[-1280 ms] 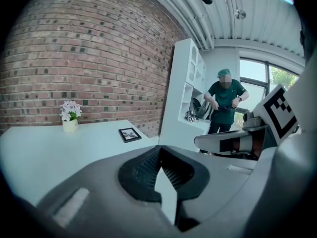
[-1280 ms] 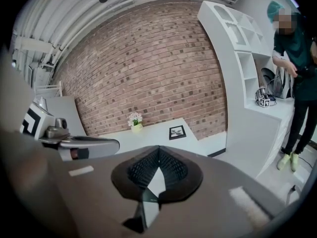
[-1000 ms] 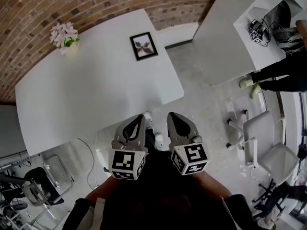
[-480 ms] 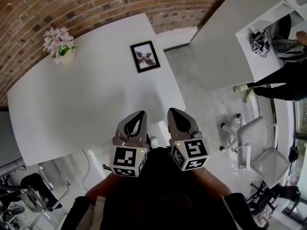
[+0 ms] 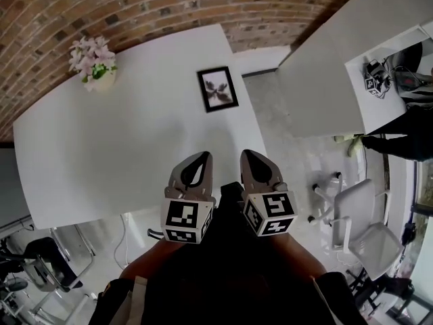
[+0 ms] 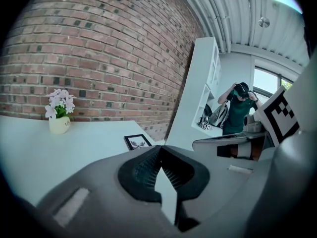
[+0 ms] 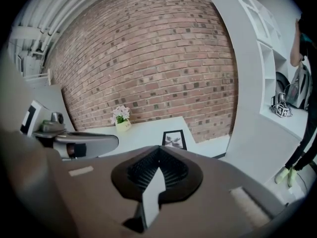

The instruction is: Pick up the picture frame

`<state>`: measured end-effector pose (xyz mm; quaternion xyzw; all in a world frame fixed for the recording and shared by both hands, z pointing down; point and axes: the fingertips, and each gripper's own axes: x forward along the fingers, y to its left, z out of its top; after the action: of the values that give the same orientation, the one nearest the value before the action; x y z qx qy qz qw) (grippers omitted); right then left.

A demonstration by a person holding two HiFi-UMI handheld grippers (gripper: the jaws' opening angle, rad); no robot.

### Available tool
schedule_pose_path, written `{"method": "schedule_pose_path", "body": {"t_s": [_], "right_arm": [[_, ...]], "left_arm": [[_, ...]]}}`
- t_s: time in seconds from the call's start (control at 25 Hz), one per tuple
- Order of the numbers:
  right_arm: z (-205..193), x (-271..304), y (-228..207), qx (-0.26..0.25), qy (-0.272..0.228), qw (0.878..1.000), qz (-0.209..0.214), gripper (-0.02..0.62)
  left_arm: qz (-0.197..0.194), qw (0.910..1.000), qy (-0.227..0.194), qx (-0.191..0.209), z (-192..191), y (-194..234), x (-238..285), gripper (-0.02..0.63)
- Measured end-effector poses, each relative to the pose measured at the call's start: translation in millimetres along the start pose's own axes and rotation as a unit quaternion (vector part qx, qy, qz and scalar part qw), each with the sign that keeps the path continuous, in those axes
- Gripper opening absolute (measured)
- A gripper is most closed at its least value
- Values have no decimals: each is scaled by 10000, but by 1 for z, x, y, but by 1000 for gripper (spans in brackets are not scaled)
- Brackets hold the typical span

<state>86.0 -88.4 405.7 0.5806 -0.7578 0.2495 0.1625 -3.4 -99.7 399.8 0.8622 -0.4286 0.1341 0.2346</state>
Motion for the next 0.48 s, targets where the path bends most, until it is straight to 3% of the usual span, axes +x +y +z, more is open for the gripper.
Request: {"method": "schedule_pose_path", "body": {"t_s": [0.48], "right_arm": [[4,79,-39,-193,576,9978,260,2]], "left_arm": [[586,9968,328,-438,-2,44,66,-2]]}}
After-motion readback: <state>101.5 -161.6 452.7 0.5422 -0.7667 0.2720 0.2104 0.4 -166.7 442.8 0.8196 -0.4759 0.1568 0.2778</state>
